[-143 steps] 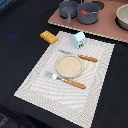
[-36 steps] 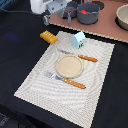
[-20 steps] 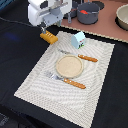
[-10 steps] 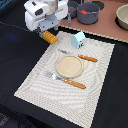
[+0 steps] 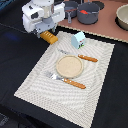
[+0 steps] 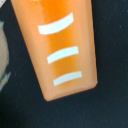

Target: Interact with the objects in diverse but meaningful ways.

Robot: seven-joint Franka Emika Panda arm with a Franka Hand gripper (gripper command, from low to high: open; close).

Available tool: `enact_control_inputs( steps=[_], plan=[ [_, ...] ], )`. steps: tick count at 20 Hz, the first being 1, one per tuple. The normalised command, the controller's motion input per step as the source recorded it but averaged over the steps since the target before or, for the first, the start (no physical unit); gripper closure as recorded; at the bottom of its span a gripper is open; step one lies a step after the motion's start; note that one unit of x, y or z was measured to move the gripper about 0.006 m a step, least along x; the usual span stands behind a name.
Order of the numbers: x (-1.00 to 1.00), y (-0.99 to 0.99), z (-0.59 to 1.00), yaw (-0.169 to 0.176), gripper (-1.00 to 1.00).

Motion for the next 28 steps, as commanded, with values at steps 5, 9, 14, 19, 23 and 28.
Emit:
enact_control_inputs(
  steps=[5, 9, 14, 19, 23, 28],
  plan=[
    [0.17, 0.1, -0.05, 0.002, -1.0],
    [0.08, 0.08, -0.15, 0.018, -1.0],
    [0.01, 0.04, -0.26, 0.022, -1.0],
    [0.0, 0.06, -0.3, 0.029, -1.0],
    [0.0, 0.06, -0.3, 0.032, -1.0],
    [0.0, 0.05, -0.22, 0.029, 1.0]
  ],
)
